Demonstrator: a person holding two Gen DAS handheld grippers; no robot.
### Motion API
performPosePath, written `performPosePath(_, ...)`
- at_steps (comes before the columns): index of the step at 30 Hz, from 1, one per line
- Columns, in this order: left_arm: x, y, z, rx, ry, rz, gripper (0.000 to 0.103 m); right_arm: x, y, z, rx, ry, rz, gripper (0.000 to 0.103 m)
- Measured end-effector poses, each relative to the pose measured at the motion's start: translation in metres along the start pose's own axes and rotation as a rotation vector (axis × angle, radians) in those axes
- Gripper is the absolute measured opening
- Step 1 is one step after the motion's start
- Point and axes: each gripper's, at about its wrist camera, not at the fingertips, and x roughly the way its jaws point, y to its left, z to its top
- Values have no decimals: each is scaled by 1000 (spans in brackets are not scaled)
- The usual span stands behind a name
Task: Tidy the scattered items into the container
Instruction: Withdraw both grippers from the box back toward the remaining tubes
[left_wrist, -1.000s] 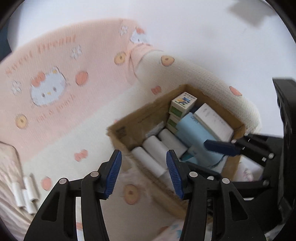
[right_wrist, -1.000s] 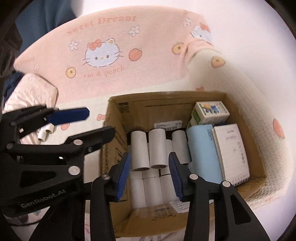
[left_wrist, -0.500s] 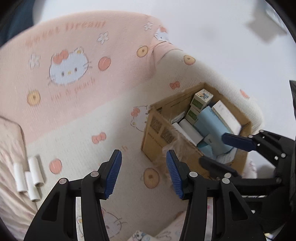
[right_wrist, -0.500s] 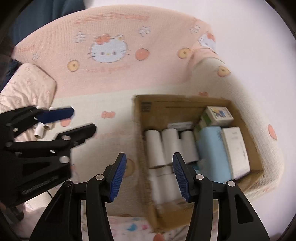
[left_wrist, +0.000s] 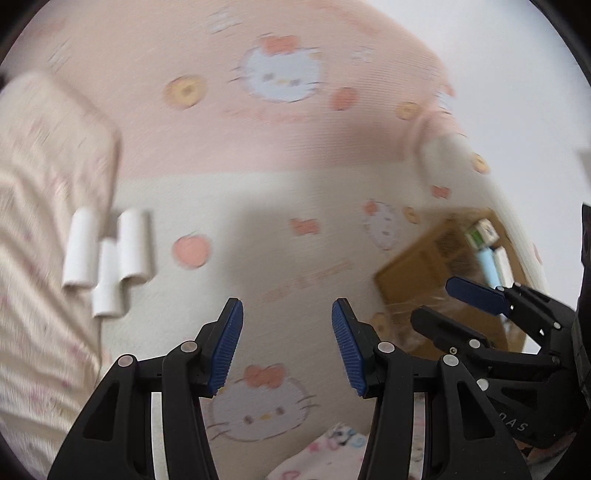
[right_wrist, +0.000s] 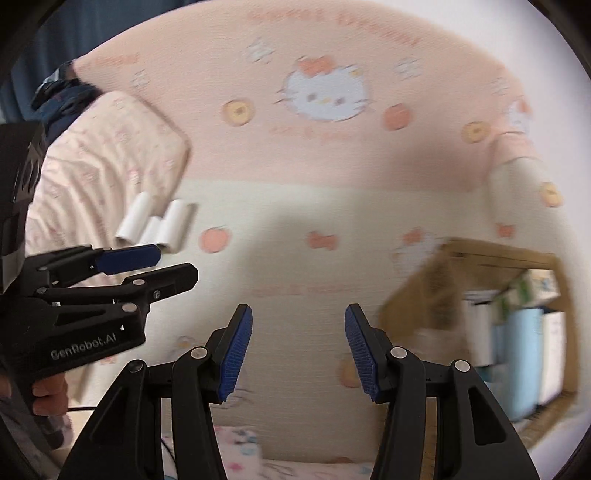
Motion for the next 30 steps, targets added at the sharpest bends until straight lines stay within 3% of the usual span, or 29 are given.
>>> performPosePath(4,5,36,0,-40,2,105,54,30,22,10,-24,24,90,50)
performPosePath(7,11,62,3,-86,10,139,54,48,38,19,-57,18,130,50)
performPosePath(19,30,135,25,-262,34,103,54,127,83,64,-181,51,245,56)
performPosePath(25,63,158,47,-365,96,14,54,176,95,71,-144,118,288,59)
performPosePath(30,94,167,65,-376,152,63,54,199,95,77,-70,158,327,59)
